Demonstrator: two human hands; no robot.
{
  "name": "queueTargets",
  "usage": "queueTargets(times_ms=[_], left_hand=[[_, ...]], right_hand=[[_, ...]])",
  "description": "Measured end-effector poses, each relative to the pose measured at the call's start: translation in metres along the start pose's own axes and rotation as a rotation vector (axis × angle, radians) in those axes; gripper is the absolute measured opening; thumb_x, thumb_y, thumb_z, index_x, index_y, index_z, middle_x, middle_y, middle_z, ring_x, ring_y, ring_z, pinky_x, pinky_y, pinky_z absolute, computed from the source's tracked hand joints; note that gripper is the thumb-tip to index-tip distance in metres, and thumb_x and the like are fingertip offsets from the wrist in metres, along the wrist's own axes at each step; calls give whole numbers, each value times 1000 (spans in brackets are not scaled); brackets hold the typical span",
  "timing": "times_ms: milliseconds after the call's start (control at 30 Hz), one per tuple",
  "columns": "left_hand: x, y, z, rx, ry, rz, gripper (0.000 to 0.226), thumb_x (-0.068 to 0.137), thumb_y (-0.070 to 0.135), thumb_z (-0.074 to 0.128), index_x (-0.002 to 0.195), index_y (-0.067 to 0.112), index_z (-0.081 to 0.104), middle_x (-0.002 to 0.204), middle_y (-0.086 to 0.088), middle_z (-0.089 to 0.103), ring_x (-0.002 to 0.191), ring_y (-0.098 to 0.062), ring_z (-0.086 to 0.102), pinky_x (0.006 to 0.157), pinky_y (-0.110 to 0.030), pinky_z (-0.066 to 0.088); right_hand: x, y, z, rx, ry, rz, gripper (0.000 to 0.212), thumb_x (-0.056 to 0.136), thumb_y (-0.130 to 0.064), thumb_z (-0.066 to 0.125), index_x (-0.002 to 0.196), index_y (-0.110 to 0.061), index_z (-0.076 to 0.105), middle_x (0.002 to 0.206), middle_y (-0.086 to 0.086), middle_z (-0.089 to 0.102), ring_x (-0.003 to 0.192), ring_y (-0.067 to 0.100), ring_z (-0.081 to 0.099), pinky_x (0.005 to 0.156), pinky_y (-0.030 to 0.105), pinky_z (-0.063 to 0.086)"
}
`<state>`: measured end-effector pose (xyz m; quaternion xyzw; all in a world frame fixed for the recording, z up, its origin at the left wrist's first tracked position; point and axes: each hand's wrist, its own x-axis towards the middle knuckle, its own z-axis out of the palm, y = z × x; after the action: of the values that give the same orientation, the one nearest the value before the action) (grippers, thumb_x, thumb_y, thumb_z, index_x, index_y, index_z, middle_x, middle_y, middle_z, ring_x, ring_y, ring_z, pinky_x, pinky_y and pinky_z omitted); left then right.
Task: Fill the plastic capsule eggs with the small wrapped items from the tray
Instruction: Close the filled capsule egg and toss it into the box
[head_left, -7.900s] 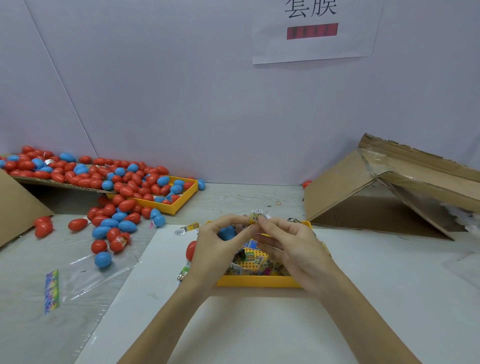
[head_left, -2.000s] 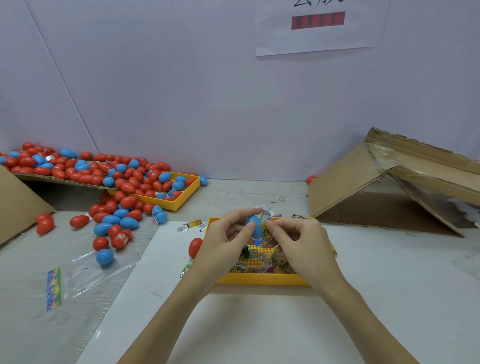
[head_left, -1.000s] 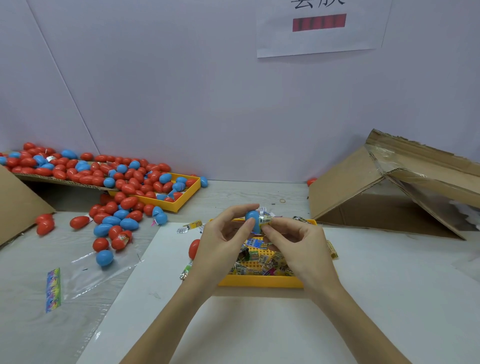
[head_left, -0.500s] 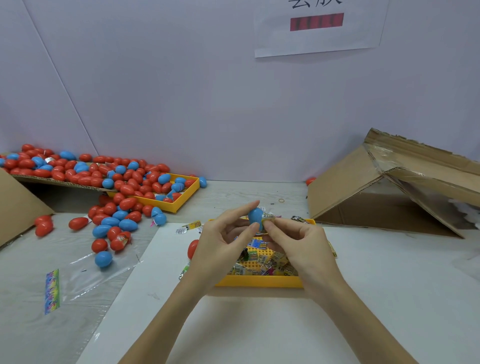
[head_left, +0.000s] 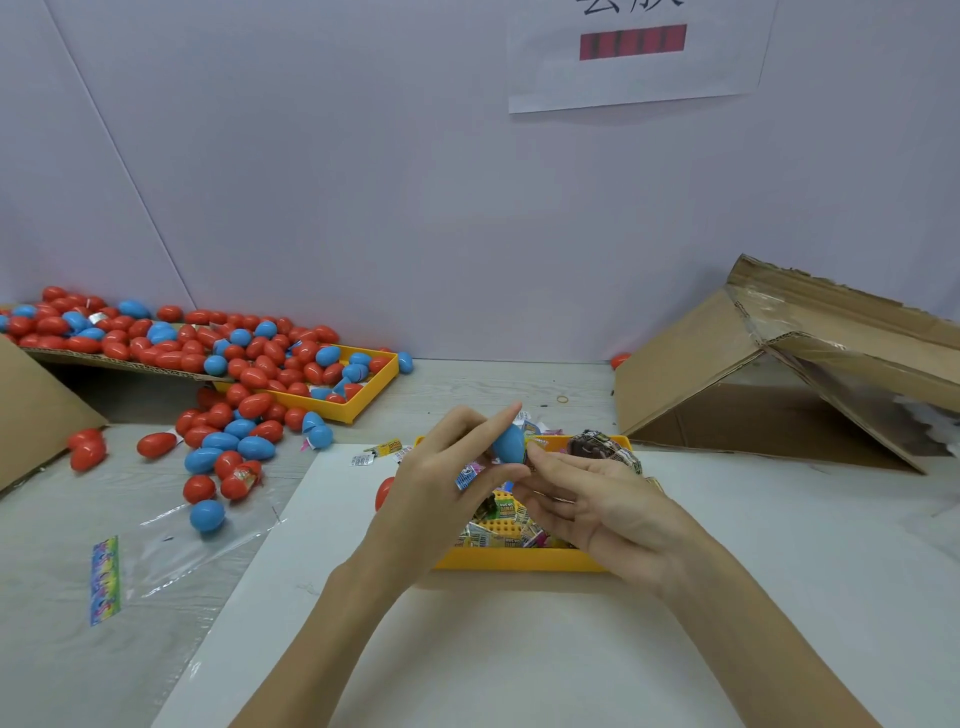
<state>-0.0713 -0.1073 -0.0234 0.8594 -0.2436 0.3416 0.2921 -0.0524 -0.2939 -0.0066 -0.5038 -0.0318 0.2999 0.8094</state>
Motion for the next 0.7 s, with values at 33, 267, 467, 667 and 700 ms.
queueTargets(times_ms=[33, 267, 467, 667, 700], left_hand=[[0, 0, 0, 3, -11, 11, 55, 91, 19, 67, 143, 5, 54, 105, -6, 59, 93, -6, 52, 85, -25, 56], [-1, -1, 1, 18, -46, 41, 45, 104, 24, 53, 147, 8, 51, 114, -9, 56, 105, -19, 55, 90, -33, 54], [-1, 0, 1, -29, -14, 38, 37, 104, 18, 51, 138, 7, 60, 112, -5, 57, 103, -17, 54, 87, -31, 52], [1, 7, 2, -209, 114, -120, 42, 93, 22, 66, 132, 9, 65, 107, 1, 65, 96, -12, 64, 86, -22, 55], [1, 8, 2, -226, 128, -138, 39, 92, 22, 68, 128, 9, 68, 107, 1, 66, 97, -14, 65, 85, -22, 55]], right_hand=[[0, 0, 0, 18, -12, 18, 23, 88, -23, 75, 102, -7, 81, 103, 11, 77, 92, 15, 75, 74, 21, 59], [1, -1, 2, 177, -87, 112, 27, 82, -21, 79, 102, -3, 80, 97, 13, 75, 84, 18, 74, 72, 24, 59], [-1, -1, 4, 255, -104, 140, 29, 76, -19, 83, 98, 0, 80, 94, 16, 72, 84, 20, 71, 72, 25, 60], [0, -3, 6, 231, -83, 106, 31, 75, -21, 83, 100, -5, 81, 97, 13, 72, 85, 17, 70, 71, 25, 58], [-1, -3, 6, 239, -88, 112, 33, 74, -22, 84, 102, -5, 81, 98, 13, 72, 86, 17, 70, 71, 25, 58]])
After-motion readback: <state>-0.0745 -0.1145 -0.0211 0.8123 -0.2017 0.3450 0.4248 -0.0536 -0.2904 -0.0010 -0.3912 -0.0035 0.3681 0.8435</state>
